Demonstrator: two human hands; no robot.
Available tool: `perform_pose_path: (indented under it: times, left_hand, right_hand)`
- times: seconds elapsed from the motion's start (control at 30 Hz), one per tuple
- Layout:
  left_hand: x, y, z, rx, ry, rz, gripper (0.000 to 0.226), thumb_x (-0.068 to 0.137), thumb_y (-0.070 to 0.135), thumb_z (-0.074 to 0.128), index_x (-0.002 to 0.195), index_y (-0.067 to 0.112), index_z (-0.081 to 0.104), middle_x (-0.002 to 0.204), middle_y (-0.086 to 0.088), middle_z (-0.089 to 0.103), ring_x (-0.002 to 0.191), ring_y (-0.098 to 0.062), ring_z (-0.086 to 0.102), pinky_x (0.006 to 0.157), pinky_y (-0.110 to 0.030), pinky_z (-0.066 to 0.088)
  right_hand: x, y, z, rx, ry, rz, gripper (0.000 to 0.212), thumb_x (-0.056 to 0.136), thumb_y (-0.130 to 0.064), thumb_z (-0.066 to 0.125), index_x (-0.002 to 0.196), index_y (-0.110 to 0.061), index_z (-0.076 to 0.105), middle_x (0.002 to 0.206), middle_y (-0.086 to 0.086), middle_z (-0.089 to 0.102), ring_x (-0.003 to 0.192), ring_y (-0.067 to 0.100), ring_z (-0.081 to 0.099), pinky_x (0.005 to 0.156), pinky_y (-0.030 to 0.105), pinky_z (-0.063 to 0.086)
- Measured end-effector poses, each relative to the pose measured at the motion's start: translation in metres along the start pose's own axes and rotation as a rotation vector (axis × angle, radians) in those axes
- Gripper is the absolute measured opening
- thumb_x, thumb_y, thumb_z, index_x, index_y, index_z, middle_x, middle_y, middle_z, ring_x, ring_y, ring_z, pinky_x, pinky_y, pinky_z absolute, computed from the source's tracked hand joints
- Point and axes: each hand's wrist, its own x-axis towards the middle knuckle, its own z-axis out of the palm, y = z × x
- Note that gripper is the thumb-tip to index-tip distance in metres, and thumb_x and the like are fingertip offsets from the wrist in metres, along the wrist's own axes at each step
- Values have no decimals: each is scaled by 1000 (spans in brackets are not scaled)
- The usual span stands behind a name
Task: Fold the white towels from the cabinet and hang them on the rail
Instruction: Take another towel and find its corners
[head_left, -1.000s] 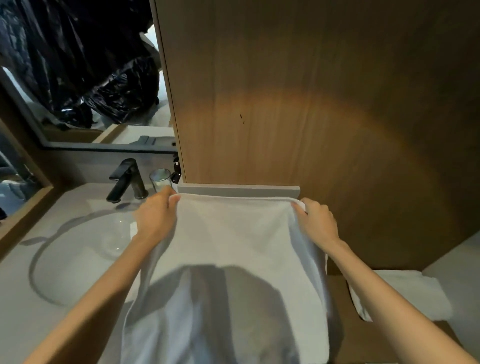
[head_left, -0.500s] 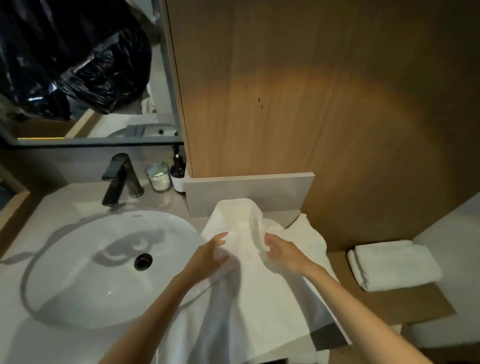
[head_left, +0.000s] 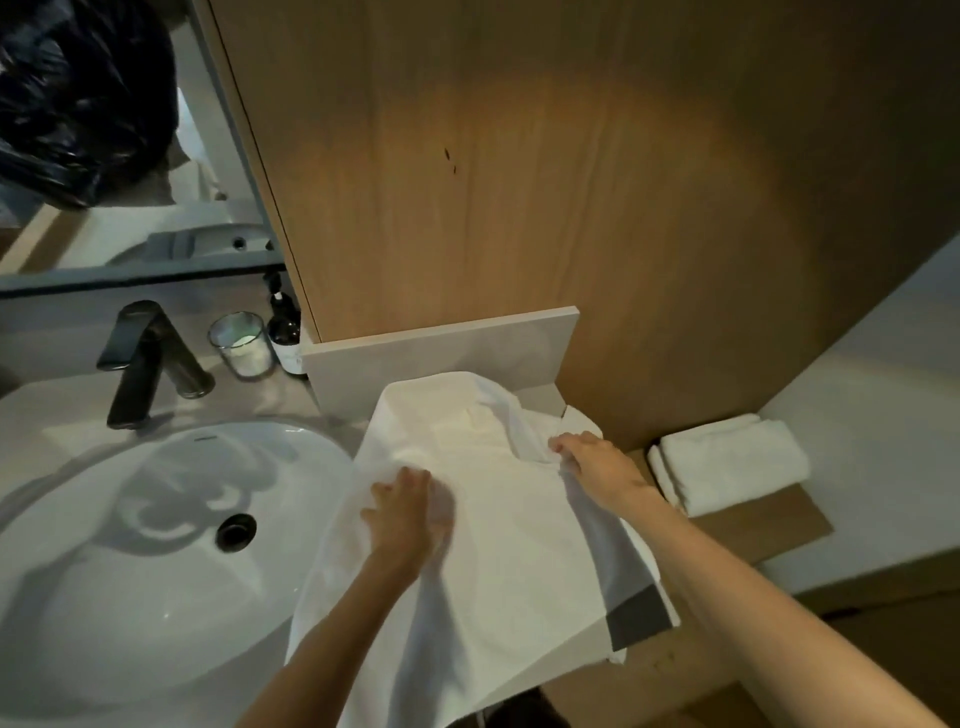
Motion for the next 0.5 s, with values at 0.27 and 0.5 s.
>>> perform_pose_path:
  times: [0.27, 0.5]
  left_hand:
    - [8, 5, 7, -60, 134, -27, 30, 96, 43, 50, 119, 23, 53, 118, 1, 47, 100, -26, 45, 80, -42, 45]
    - [26, 26, 9, -161, 152, 32, 20, 96, 36, 52, 109, 22, 58, 114, 1, 52, 100, -22, 45, 79, -37, 38]
  right_hand:
    - [7, 3, 0, -101, 268, -112, 14, 94, -19, 59, 105, -10, 60, 109, 7, 52, 98, 27, 51, 76, 36, 41]
    - [-22, -11, -86, -150, 443, -44, 10, 101, -24, 42, 100, -14, 43, 96, 8, 61, 79, 35, 59, 59, 33, 33]
